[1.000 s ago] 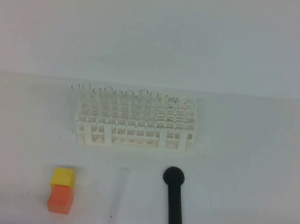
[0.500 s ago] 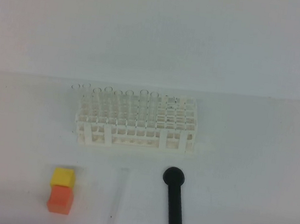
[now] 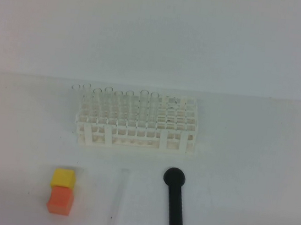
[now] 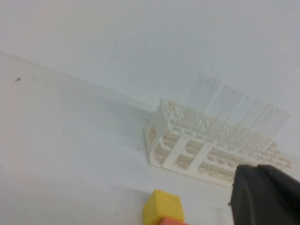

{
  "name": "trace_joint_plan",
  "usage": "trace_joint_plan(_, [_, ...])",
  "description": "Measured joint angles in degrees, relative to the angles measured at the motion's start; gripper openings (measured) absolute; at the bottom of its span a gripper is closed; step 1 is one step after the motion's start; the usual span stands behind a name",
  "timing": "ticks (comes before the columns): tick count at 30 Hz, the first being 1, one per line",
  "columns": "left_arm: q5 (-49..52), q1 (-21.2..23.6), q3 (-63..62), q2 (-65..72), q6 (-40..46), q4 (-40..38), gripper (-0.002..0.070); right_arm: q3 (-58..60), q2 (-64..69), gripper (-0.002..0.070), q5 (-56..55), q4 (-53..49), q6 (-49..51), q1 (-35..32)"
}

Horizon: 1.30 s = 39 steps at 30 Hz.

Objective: Place the test tubes

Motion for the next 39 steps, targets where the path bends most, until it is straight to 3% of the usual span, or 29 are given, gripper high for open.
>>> trace_joint_plan(6, [-3.22, 0.00, 0.00, 0.00, -0.64, -13.09, -0.0001, 0.00, 0.00, -0.0001, 0.00, 0.00, 0.00, 0.00])
trace_joint_plan(13, [-17.39, 0.00, -0.07, 0.00, -2.53, -24.49, -0.0001, 0.00, 0.00, -0.0001, 0.00, 0.00, 0.00, 0.00])
trace_joint_plan(19, [-19.31, 0.00, -6.74, 0.00, -0.93, -21.85, -0.0001, 0.00, 0.00, -0.0001, 0.00, 0.00, 0.00, 0.00])
trace_joint_plan(23, [-23.59, 0.00, -15.12, 0.00, 4.52, -21.85, -0.0001, 0.00, 0.00, -0.0001, 0.00, 0.00, 0.00, 0.00])
trace_joint_plan(29, [-7.64, 0.00, -28.70, 6.07, 26.50, -21.63, -0.0001, 0.00, 0.00, -0.0001, 0.00, 0.00, 0.00, 0.00])
trace_joint_plan(35, [5.76, 0.00, -35.25, 17.77, 27.77, -23.88, -0.0001, 0.00, 0.00, -0.0001, 0.00, 0.00, 0.00, 0.00])
trace_joint_plan(39, [4.00, 0.00, -35.36, 22.74, 27.77, -29.63, -0.0001, 0.00, 0.00, -0.0001, 0.00, 0.00, 0.00, 0.00])
